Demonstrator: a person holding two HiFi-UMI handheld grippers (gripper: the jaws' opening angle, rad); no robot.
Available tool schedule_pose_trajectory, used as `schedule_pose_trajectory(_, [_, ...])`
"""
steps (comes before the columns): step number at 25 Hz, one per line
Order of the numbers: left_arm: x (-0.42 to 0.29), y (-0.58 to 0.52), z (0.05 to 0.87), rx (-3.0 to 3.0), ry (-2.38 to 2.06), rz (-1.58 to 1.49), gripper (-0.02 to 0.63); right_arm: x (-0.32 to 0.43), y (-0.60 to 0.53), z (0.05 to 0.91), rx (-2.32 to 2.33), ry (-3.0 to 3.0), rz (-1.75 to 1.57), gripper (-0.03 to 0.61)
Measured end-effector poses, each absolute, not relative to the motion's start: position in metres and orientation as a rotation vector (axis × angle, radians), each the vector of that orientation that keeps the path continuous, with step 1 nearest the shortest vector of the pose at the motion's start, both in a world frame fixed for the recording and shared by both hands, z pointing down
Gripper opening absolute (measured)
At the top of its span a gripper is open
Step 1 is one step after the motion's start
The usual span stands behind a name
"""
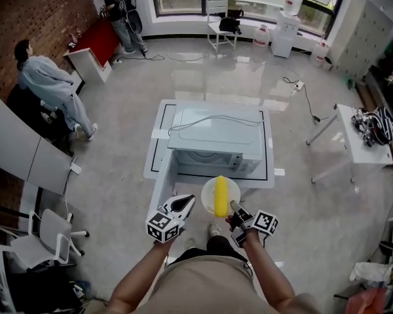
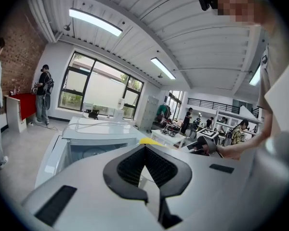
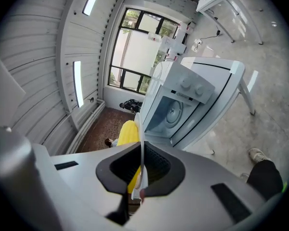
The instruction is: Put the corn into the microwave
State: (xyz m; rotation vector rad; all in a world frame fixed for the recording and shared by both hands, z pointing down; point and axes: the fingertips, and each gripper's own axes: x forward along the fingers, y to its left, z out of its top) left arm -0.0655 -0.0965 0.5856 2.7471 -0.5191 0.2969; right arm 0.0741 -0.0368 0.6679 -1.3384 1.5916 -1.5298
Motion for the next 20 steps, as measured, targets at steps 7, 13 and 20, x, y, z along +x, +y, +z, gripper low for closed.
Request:
schedule_pose_trajectory(7, [-0.046,-0.124,0.597,2.694,-0.654,0.312,-0.002,0.088,-0.074,0.685,-1.271,1.671,-1.606,0.014])
schedule_pose_trajectory(13, [-0.043,-0.146,0.61,2.647,-0.755,0.307,-0.002,0.092,-0.107,0.707,-1.224,1.697,-1.652,0.014])
schedule_pose_trajectory(20, [-0.042,-0.17,0.631,2.62,-0.864,0.348,-0.002,0.094,-0.142,0.737,-1.182,1.726,-1.694,0.014])
